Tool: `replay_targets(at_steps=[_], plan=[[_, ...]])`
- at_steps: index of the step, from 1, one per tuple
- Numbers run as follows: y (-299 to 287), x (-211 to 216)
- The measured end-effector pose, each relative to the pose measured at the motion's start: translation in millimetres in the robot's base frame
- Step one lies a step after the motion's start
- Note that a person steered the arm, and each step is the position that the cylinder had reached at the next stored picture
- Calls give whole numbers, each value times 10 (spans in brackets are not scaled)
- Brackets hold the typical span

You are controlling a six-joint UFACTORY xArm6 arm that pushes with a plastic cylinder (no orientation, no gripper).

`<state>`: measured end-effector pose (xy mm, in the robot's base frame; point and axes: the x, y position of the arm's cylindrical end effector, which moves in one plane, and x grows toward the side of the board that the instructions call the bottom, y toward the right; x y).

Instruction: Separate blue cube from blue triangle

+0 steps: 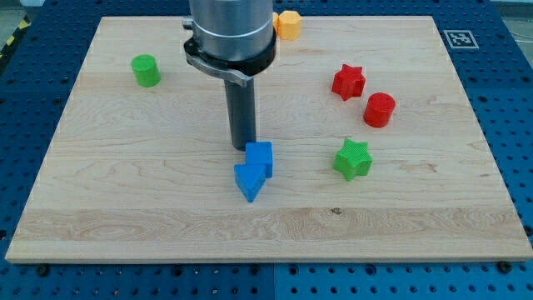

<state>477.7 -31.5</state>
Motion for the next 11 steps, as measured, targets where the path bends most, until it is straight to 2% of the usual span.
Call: replay_targets(at_steps=[3,4,6,8,11], plan=[[-8,-26],[-391,-184],[-387,137],[89,430],[105,275]])
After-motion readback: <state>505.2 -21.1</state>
